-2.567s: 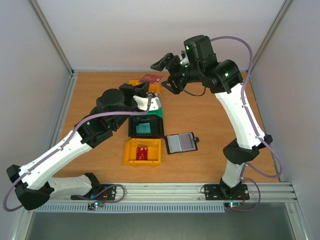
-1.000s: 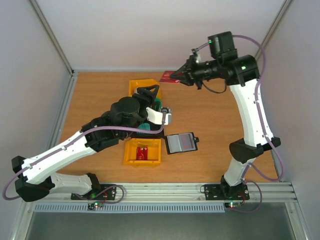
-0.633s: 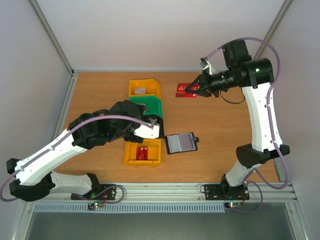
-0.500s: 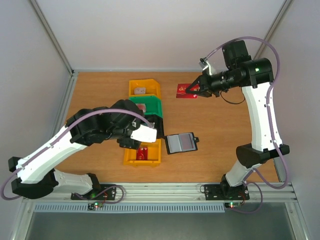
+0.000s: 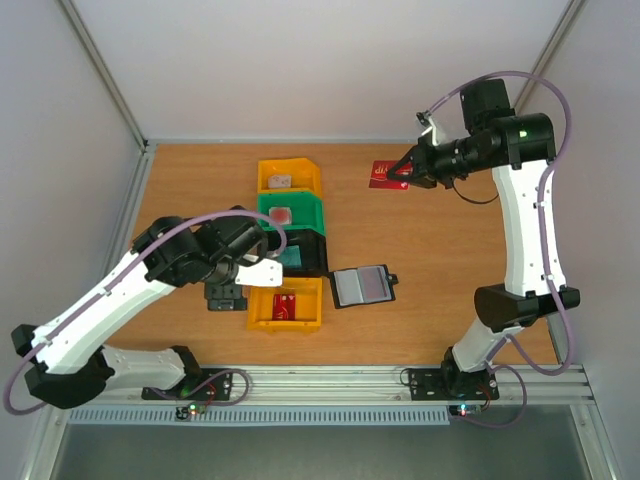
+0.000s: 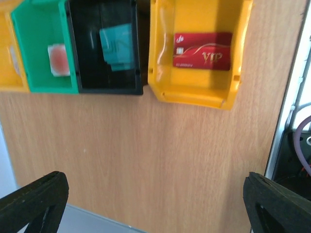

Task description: Take the credit cards out of the card holder

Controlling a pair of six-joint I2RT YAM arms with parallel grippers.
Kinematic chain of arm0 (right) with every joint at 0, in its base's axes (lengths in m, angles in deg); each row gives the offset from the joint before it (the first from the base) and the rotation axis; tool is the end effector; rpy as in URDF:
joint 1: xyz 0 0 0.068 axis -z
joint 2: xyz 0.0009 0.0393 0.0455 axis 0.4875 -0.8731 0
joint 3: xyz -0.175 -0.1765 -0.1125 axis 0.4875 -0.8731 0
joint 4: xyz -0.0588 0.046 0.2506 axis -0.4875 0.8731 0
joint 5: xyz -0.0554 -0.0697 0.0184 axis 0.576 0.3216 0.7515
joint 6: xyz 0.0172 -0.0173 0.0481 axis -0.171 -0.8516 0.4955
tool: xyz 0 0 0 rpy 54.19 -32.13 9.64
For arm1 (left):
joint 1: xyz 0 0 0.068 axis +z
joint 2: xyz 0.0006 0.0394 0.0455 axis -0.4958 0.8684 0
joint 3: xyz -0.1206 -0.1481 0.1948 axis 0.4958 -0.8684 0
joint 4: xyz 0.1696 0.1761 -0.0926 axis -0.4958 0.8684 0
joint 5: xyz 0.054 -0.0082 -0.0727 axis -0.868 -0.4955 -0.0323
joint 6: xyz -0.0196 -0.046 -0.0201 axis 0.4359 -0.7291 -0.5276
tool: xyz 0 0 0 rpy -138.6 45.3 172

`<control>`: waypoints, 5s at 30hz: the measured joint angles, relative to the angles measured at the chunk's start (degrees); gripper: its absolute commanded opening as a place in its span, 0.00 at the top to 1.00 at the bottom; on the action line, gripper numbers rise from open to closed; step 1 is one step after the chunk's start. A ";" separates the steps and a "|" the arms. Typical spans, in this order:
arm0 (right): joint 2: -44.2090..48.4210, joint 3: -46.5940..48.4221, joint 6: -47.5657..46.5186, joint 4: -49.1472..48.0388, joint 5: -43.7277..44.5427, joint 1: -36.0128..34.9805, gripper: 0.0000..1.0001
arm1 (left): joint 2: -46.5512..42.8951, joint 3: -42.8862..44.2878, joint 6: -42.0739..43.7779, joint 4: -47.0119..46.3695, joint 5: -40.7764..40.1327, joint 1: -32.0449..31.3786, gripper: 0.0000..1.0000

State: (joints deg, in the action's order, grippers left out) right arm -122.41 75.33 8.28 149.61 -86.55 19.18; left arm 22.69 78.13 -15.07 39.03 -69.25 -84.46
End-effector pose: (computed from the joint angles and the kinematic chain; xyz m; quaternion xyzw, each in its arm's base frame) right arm 0.2609 0.0718 0.4833 -0.2873 0.8461 0.3608 0.2670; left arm 0.1063 -0.1383 0.3991 0.7099 0.6797 0.0739 0.1692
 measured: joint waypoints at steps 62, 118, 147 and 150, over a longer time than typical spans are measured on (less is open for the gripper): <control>-2.82 -8.96 -27.87 -12.98 -0.79 -28.48 0.99 | -11.78 -18.16 -43.95 -48.63 70.40 38.60 0.16; 0.83 14.10 -19.34 -31.63 8.37 -28.09 0.99 | -6.99 13.49 -48.83 -59.12 66.38 42.56 0.18; -4.44 15.74 -51.84 -9.62 18.53 -42.95 0.99 | 9.29 37.35 8.85 2.10 62.36 30.53 0.58; -4.46 15.76 -51.89 -10.51 18.88 -42.95 0.99 | 8.92 36.63 6.19 1.88 61.83 29.86 0.60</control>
State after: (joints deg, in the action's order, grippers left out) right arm -126.87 91.09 -43.61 139.10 -67.67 -23.77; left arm 31.61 114.76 -8.88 40.91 -7.42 -54.61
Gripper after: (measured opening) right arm 0.017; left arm 0.420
